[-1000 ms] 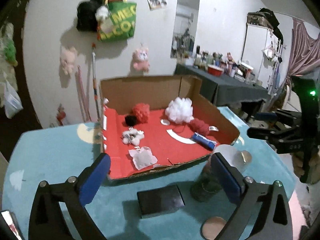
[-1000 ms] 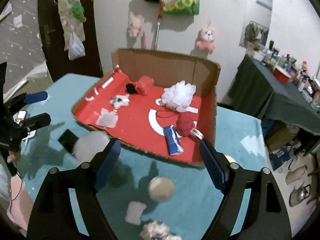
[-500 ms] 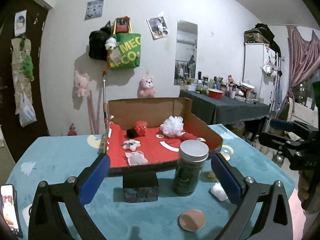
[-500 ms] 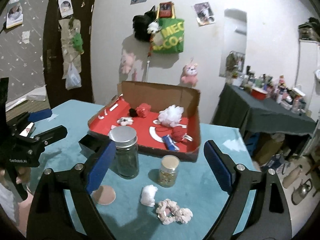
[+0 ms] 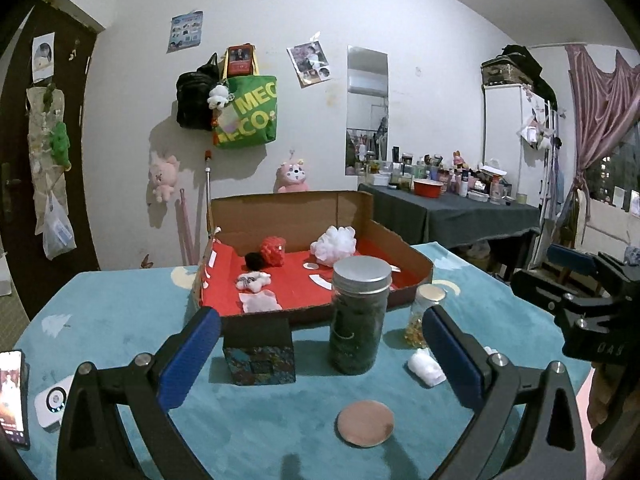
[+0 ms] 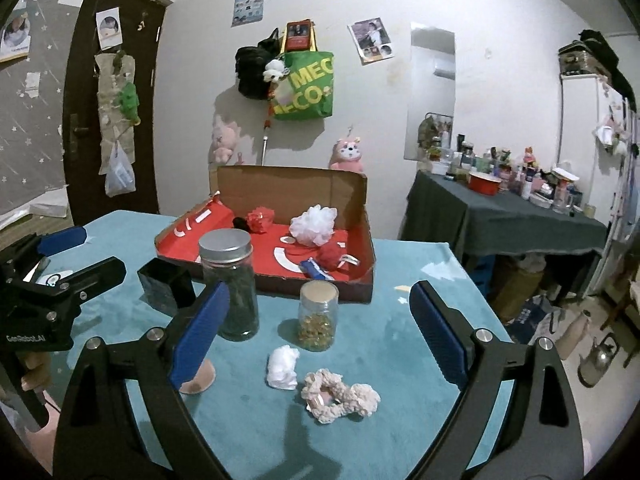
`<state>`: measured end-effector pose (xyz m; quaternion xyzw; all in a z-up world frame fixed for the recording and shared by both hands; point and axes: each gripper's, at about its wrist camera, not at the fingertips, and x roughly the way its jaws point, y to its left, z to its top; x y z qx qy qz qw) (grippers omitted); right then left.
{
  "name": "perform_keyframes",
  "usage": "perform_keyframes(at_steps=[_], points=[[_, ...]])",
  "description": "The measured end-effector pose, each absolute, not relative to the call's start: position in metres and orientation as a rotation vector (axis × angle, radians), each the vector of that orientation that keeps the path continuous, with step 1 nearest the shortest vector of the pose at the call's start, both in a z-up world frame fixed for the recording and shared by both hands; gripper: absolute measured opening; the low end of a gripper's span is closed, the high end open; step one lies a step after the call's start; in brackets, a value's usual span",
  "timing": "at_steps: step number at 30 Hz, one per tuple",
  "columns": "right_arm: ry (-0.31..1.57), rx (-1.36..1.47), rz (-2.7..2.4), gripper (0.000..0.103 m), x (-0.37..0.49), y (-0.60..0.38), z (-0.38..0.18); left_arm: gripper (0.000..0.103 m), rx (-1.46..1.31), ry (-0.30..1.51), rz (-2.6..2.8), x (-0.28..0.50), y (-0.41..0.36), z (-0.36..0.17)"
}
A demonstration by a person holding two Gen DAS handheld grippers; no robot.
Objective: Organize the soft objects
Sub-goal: 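Withdraw both open tools from the box back toward the table, then grasp the cream crochet scrunchie with the right tool while the left grasps the tan round sponge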
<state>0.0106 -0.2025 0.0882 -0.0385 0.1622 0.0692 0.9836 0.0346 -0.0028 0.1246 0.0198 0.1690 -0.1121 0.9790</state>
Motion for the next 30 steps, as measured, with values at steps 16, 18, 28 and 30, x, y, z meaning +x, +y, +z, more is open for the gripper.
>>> perform_keyframes(at_steps=[16,18,28,30], points=[[0.44,-0.026,0.117,0.092,0.017,-0.205,0.035,0.103,0.008,0.432,-0.205,0.041,-0.006,0.081],[0.453,-0.027,0.109,0.092,0.018,-0.204,0.028,0.103,0.007,0.45,-0.202,0.043,-0.005,0.075],[0.52,-0.017,0.089,0.092,0.026,-0.205,0.004,0.103,-0.011,0.548,-0.19,0.051,-0.004,0.047],[0.531,-0.013,0.091,0.092,0.027,-0.207,0.0,0.103,-0.009,0.562,-0.187,0.053,-0.004,0.043]])
